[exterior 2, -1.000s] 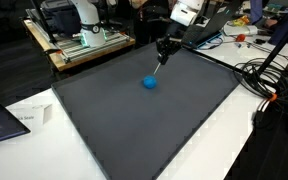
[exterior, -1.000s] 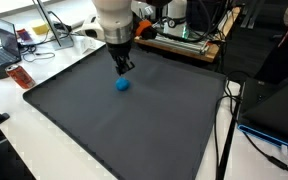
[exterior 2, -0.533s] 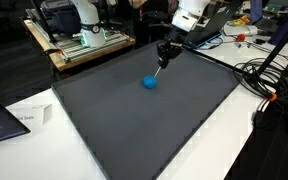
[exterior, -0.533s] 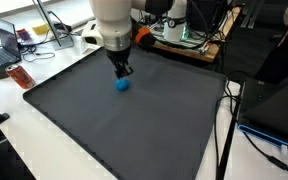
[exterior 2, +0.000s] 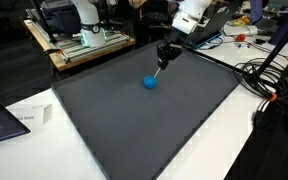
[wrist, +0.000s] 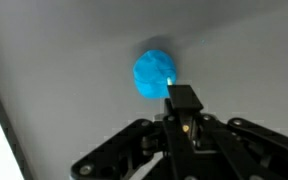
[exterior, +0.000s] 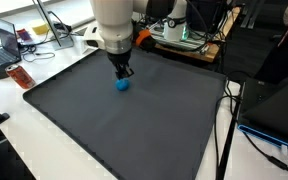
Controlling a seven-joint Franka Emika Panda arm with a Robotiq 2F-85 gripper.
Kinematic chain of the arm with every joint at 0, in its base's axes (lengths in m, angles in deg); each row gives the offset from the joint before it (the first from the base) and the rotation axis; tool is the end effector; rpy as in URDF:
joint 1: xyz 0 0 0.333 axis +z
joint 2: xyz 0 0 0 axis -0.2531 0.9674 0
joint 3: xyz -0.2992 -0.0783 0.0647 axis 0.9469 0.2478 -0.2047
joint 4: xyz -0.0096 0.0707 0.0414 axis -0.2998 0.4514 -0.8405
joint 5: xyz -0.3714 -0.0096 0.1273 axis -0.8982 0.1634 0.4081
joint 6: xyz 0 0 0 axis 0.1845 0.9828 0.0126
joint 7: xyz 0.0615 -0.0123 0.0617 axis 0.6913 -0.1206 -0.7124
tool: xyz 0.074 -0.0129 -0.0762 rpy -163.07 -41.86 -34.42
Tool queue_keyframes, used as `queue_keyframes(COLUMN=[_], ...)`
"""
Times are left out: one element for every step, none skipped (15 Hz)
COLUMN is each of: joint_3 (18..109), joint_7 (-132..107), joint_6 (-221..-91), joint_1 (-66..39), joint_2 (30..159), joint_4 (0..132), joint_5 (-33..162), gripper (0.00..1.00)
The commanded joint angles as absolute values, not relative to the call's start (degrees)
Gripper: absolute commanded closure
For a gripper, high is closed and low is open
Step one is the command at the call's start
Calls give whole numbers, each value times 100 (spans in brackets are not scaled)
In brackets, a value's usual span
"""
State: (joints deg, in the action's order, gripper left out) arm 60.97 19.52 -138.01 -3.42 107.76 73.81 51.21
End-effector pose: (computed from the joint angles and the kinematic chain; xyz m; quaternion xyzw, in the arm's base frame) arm 0.6309 0.0901 0.2608 0.9732 -0.1514 -0.0564 0.1634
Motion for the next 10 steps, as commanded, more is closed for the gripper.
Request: queue_keyframes(joint_3=[6211, 6212, 6215, 6217, 6215, 6209, 6194, 6191, 6183, 6181], joint_7=[2044, 2030, 2030, 2031, 2027, 2016, 1995, 1999, 1996, 2010], joint_6=[-13618, -13608, -13602, -13590, -13592, -13599, -13612, -13591, -13575, -13566], joint_1=[-229, -230, -227, -223, -220, -223, -224, -212, -201, -181], joint_2=[10918, 10937, 10948, 10954, 10934, 10900, 10820, 10769, 10705, 10628], joint_4=[7203, 7193, 7191, 7188, 7194, 7207, 7245, 7261, 7283, 7314], joint_5=[5033, 5044, 5043, 5041, 5045, 5057, 5074, 5069, 5068, 5051], gripper=[97, 97, 97, 97, 97, 97, 97, 97, 97, 97])
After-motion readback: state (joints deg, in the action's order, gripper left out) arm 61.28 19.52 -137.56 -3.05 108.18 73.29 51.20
